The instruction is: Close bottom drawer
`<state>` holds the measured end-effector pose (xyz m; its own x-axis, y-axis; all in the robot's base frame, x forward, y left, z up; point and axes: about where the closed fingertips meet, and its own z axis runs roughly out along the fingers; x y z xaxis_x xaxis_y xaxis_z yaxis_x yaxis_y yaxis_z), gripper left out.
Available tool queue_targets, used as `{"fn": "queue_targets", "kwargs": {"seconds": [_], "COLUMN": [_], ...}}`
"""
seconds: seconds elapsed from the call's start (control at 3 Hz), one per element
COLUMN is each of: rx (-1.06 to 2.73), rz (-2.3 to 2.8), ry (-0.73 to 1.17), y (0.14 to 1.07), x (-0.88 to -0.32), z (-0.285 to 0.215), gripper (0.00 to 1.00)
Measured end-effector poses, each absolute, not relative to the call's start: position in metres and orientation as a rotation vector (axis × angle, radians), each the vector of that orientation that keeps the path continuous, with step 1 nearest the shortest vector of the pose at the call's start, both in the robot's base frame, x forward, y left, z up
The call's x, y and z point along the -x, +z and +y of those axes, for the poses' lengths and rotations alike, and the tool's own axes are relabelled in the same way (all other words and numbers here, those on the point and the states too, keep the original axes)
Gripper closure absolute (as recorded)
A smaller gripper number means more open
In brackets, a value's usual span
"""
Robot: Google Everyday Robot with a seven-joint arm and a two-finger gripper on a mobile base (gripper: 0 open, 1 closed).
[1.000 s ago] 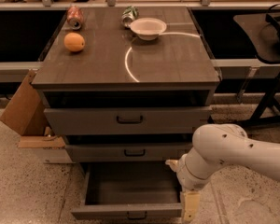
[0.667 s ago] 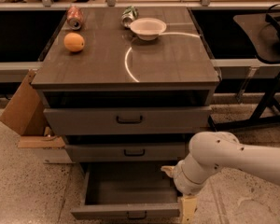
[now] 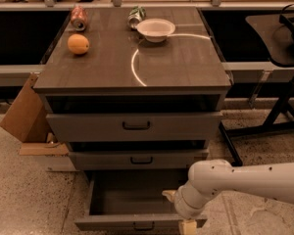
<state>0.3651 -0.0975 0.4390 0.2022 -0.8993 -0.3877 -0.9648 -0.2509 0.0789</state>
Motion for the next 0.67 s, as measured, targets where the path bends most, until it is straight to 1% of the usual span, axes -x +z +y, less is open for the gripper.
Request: {"fn": "queue_targets", "kwargs": {"seconds": [0.33,0.67], "rx": [2.289,2.289], "rz": [1.800,1.800], "ry": [0.636,0.636], "y": [0.3865,0.3864], "x": [-0.3511,-0.3510], "z": [-0.0887,-0.0886], "gripper": [0.00,0.00]}}
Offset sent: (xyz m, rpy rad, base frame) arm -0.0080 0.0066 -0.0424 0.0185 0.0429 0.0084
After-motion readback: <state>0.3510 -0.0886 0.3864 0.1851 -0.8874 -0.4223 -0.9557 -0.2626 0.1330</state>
